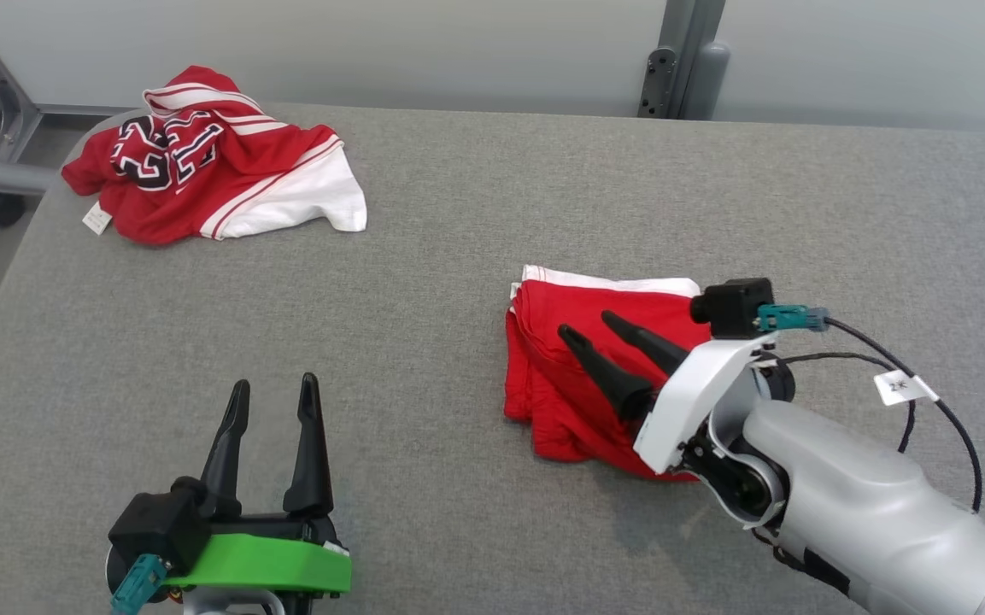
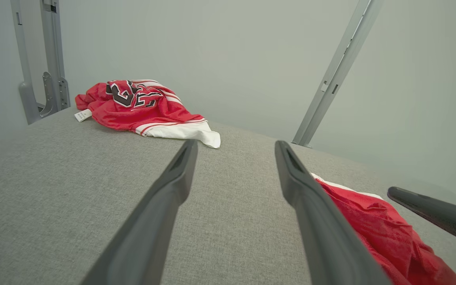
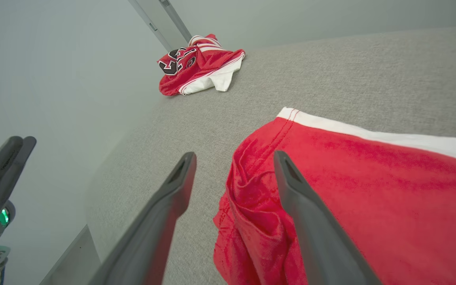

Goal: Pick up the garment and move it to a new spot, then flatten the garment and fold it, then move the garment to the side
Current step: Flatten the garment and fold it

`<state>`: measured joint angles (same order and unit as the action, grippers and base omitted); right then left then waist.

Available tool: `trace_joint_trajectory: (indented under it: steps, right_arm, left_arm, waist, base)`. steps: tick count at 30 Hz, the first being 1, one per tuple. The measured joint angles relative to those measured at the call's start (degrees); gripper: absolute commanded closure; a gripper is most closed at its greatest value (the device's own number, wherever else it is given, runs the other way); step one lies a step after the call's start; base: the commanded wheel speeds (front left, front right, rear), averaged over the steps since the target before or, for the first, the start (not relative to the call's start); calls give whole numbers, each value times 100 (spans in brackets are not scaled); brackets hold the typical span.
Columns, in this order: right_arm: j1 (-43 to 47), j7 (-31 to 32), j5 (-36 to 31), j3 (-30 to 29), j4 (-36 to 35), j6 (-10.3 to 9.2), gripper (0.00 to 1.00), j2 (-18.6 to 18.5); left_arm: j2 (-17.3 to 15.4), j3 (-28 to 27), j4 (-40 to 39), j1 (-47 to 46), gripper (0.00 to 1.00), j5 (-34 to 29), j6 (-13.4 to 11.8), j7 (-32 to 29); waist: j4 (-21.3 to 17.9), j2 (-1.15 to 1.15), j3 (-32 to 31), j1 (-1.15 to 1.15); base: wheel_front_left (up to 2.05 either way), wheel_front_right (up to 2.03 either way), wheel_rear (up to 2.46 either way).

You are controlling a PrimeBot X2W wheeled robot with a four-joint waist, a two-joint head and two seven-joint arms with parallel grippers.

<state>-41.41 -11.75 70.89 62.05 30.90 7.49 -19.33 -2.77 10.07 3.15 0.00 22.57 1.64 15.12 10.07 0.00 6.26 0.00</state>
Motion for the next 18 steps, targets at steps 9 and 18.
trace_joint_trajectory:
  steps: [9,18]
  right_arm:
    - [221,-324,-701,-1100,129,0,0,-442]
    - [475,-260,-1663,-959,616,0,100,-257]
  left_arm:
    - [1,58,-2,-1,0,0,-11,0]
    - [1,83,40,-47,0,-19,35,0]
  waist:
    - [-289,0,13,0]
    - [-196,0,95,0]
  base:
    - [0,0,0]
    - [0,0,0]
